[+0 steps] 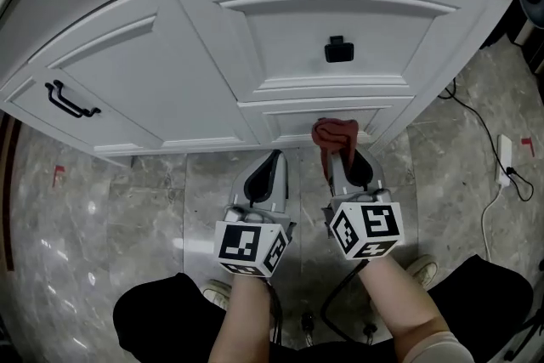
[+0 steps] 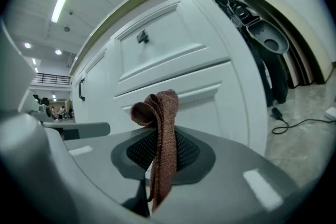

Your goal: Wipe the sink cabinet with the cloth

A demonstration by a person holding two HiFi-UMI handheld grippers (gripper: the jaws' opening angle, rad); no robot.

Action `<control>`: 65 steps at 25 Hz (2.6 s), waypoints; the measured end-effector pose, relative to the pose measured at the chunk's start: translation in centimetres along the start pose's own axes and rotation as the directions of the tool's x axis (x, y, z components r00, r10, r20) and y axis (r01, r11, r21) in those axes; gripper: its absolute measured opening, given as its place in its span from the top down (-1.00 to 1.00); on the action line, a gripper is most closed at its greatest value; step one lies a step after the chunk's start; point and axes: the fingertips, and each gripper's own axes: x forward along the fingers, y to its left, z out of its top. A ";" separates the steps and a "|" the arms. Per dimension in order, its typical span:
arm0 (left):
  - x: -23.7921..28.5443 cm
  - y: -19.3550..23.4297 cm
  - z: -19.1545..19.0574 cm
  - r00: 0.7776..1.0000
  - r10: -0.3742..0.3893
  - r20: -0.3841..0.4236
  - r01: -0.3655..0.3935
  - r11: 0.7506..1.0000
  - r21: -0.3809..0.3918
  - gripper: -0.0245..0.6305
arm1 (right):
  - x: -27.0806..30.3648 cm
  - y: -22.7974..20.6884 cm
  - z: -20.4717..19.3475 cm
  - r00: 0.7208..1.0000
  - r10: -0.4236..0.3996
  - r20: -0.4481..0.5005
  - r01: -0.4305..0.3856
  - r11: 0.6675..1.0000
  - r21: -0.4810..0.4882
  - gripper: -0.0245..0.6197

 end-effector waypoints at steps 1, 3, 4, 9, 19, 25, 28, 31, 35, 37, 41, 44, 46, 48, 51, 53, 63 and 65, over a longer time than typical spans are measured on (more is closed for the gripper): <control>-0.4 0.8 0.0 1.000 0.016 0.001 -0.016 1.000 0.000 0.92 | 0.6 1.6 -0.7 0.999 0.033 -0.007 -0.033 0.999 -0.002 0.67; -1.4 2.6 -0.2 0.999 0.049 0.001 -0.049 0.999 -0.004 0.92 | 1.7 4.4 -1.9 0.996 0.089 -0.023 -0.089 0.996 -0.006 0.67; -1.9 3.4 -0.2 0.998 0.064 0.002 -0.064 0.998 -0.009 0.92 | 2.4 5.6 -2.4 0.993 0.113 -0.032 -0.113 0.994 -0.007 0.67; -3.9 6.9 -0.8 0.993 0.114 -0.002 -0.114 0.993 -0.020 0.92 | 5.6 9.9 -4.6 0.979 0.191 -0.075 -0.192 0.981 -0.017 0.67; -4.7 7.7 -1.4 0.994 0.111 -0.017 -0.111 0.994 -0.024 0.92 | 7.4 7.4 -5.2 0.987 0.080 -0.143 -0.078 0.997 0.022 0.67; -3.7 5.9 -1.6 0.997 0.070 -0.026 -0.070 0.998 -0.005 0.92 | 6.9 4.7 -4.6 0.987 0.032 -0.155 -0.032 0.999 0.003 0.67; -3.1 5.3 -1.4 0.998 0.060 -0.029 -0.060 0.998 -0.002 0.92 | 6.3 3.9 -4.7 0.987 0.009 -0.162 -0.004 0.999 0.034 0.67; -2.7 4.8 -1.2 0.999 0.050 -0.020 -0.050 0.999 -0.015 0.92 | 5.5 3.0 -4.9 0.985 -0.012 -0.174 0.022 0.998 0.057 0.67; -1.8 3.4 -1.2 1.000 0.018 -0.018 -0.018 1.000 -0.010 0.92 | 4.0 2.1 -4.1 0.986 -0.023 -0.162 0.034 0.998 0.060 0.67; -1.5 2.7 -1.3 1.000 0.005 -0.021 -0.005 1.000 -0.008 0.92 | 3.3 2.0 -3.3 0.989 -0.018 -0.144 0.024 0.999 0.044 0.67; -0.8 1.7 -1.3 1.000 -0.013 -0.021 0.012 1.000 -0.005 0.92 | 2.0 0.4 -1.6 0.995 -0.045 -0.091 0.047 0.999 0.018 0.67; -0.4 1.1 -1.5 0.999 -0.024 -0.024 0.024 1.000 -0.004 0.92 | 1.8 -1.8 -1.4 0.993 -0.084 -0.084 0.087 0.996 0.027 0.67; -0.1 0.7 -1.8 0.999 -0.034 -0.033 0.034 0.999 0.001 0.92 | 2.1 -2.7 -1.8 0.992 -0.085 -0.098 0.089 0.995 0.037 0.67; 0.2 0.3 -2.2 0.998 -0.042 -0.043 0.042 0.999 0.006 0.92 | 2.5 -3.2 -1.8 0.991 -0.083 -0.101 0.087 0.996 0.030 0.67; 0.6 -0.1 -2.6 0.997 -0.050 -0.051 0.050 0.999 0.007 0.92 | 2.9 -4.0 -1.7 0.991 -0.095 -0.099 0.099 0.995 0.031 0.67; 0.9 -0.3 -2.8 0.997 -0.054 -0.055 0.054 0.999 0.005 0.92 | 3.1 -4.3 -1.7 0.991 -0.093 -0.098 0.096 0.995 0.032 0.67; 3.1 -2.3 -3.3 0.994 -0.093 -0.054 0.092 0.996 -0.014 0.92 | 1.6 -8.0 -0.9 0.982 -0.167 -0.082 0.167 0.986 -0.010 0.67; 3.4 -2.9 -3.6 0.993 -0.105 -0.062 0.105 0.994 -0.010 0.92 | 1.2 -8.8 -0.6 0.981 -0.179 -0.080 0.178 0.984 -0.025 0.67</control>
